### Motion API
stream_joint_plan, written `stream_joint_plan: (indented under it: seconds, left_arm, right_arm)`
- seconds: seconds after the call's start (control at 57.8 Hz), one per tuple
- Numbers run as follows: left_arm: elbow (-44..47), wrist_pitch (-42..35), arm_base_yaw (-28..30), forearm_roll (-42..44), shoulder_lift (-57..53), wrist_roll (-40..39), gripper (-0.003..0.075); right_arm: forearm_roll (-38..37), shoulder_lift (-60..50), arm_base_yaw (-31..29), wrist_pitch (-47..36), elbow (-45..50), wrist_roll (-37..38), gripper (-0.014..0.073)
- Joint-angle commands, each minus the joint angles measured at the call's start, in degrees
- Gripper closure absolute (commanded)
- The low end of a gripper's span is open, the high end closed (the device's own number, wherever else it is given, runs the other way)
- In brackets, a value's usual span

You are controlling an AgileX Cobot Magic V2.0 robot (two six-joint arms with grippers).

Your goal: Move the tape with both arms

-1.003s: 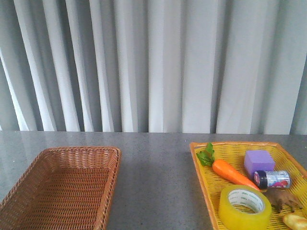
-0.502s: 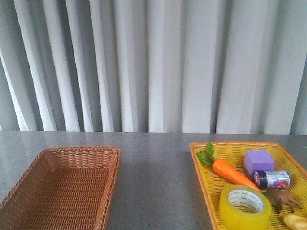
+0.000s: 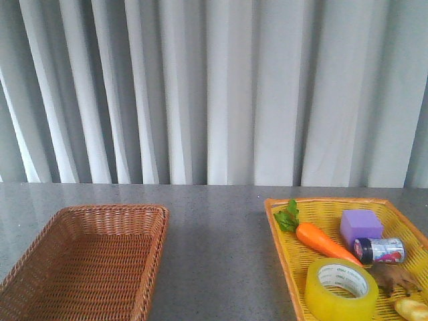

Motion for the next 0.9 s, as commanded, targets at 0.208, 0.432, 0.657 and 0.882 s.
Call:
stream_joint_plan:
  seconds: [0.208, 0.432, 0.657, 0.882]
  left_arm:
    - [-0.48, -4.69, 0.02, -0.58, -0.96, -0.60, 0.0725]
    - [-2.04, -7.39, 0.02, -1.23, -0.96, -1.68, 0.0726]
    - [-11.24, -7.25, 0.02, -1.23, 0.80, -2.64, 0.0726]
    - [-23.73, -2.28, 0.02, -1.03, 12.11, -2.64, 0.0726]
  right_arm:
    - [-0.43, -0.52, -0.32, -3.87, 0.21, -0.24, 0.0598]
    - [0.24, -0.52, -0.32, -4.64, -0.02, -0.51, 0.0598]
    - [2.15, 2.02, -0.32, -2.88, -7.59, 0.14, 0.0598]
    - [-3.39, 12.04, -0.32, 4.10, -22.47, -0.49, 0.0598]
